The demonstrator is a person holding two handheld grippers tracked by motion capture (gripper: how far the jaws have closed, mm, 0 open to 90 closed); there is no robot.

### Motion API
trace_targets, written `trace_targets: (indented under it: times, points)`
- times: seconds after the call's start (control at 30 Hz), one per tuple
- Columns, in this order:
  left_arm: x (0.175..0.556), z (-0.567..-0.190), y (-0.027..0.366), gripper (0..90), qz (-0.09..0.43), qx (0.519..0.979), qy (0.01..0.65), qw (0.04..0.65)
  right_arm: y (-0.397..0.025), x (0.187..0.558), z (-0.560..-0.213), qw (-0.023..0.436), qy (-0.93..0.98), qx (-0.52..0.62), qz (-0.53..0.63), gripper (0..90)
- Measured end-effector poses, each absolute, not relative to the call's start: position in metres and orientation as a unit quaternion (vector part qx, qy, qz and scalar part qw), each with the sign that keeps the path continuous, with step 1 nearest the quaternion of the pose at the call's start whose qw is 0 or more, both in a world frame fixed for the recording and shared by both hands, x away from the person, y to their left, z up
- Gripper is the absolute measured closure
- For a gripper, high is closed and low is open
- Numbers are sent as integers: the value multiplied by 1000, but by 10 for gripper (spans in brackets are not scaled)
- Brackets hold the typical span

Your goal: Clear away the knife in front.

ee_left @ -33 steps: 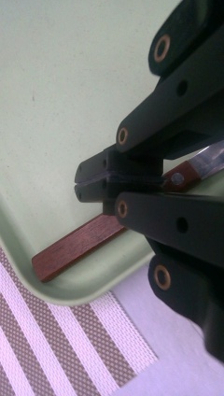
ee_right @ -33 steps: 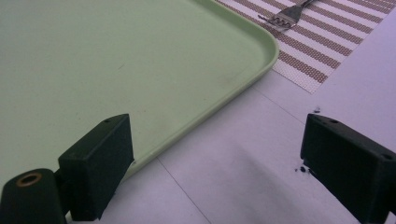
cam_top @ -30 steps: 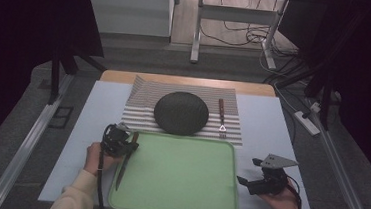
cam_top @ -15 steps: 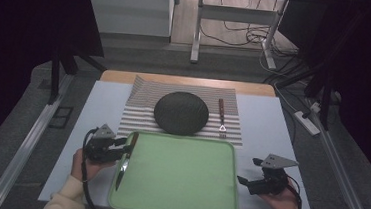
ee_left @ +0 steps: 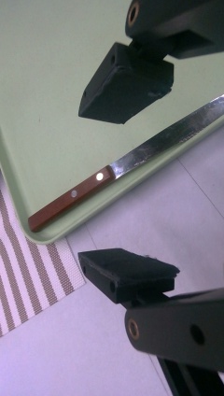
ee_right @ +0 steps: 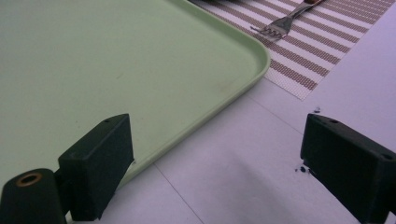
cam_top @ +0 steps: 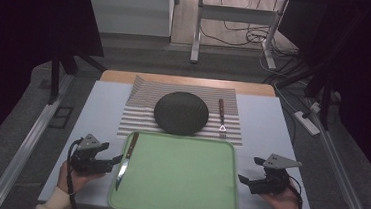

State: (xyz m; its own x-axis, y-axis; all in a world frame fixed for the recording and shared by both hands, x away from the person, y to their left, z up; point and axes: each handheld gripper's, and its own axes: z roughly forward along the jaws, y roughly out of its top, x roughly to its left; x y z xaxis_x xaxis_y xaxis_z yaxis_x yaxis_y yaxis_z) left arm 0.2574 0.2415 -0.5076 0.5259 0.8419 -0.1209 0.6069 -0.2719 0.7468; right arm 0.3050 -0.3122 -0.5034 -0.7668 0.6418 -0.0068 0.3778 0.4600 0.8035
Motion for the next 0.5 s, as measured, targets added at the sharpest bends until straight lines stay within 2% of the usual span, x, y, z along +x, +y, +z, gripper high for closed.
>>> trace_targets:
  times: [0.5]
  points:
    - [260, -508, 238, 229, 146, 790, 457, 381, -315, 302, -499, 168, 828, 298, 444, 93]
